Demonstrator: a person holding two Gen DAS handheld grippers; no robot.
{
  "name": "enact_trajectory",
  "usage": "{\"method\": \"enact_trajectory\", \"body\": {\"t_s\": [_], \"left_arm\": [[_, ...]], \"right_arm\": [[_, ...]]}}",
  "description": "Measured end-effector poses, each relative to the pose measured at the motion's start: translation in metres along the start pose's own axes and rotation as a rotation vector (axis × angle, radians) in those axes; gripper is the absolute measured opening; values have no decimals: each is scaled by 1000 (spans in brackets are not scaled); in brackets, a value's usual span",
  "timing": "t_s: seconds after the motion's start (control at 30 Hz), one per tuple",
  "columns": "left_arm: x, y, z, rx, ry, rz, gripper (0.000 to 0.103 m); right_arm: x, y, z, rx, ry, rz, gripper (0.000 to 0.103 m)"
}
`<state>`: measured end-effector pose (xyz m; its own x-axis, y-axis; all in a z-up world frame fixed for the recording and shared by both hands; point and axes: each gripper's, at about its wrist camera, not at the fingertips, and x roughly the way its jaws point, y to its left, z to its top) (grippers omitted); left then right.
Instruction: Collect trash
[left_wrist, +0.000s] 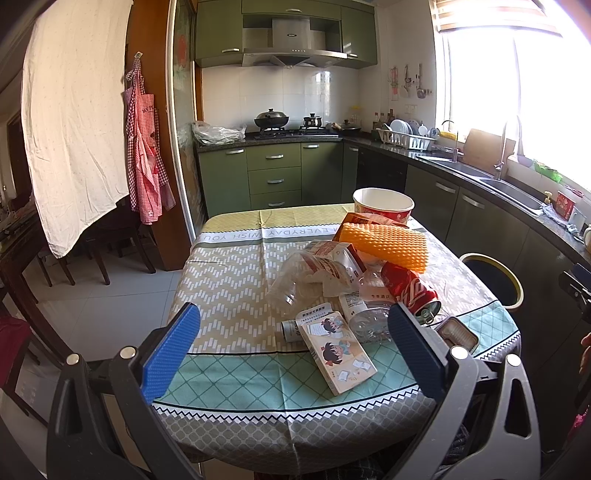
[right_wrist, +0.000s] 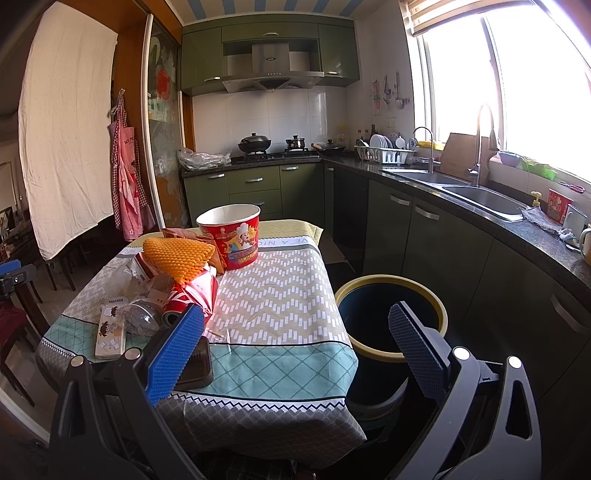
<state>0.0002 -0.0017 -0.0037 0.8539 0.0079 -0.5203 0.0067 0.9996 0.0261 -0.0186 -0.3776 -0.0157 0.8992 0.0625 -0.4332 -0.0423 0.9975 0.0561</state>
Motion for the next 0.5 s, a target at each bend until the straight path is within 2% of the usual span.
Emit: {"method": "enact_trajectory", "body": {"t_s": [0.33, 0.4, 0.5], "left_arm": [[5, -1, -1, 1, 28, -1, 97], [10, 0, 1, -5, 61, -5, 97], [28, 4, 6, -19, 156, 5, 97]], "right_arm": [[6, 2, -2, -7, 16, 6, 99], [12, 1, 2, -24, 30, 11, 99], [27, 2, 18, -87, 61, 23, 99]]}}
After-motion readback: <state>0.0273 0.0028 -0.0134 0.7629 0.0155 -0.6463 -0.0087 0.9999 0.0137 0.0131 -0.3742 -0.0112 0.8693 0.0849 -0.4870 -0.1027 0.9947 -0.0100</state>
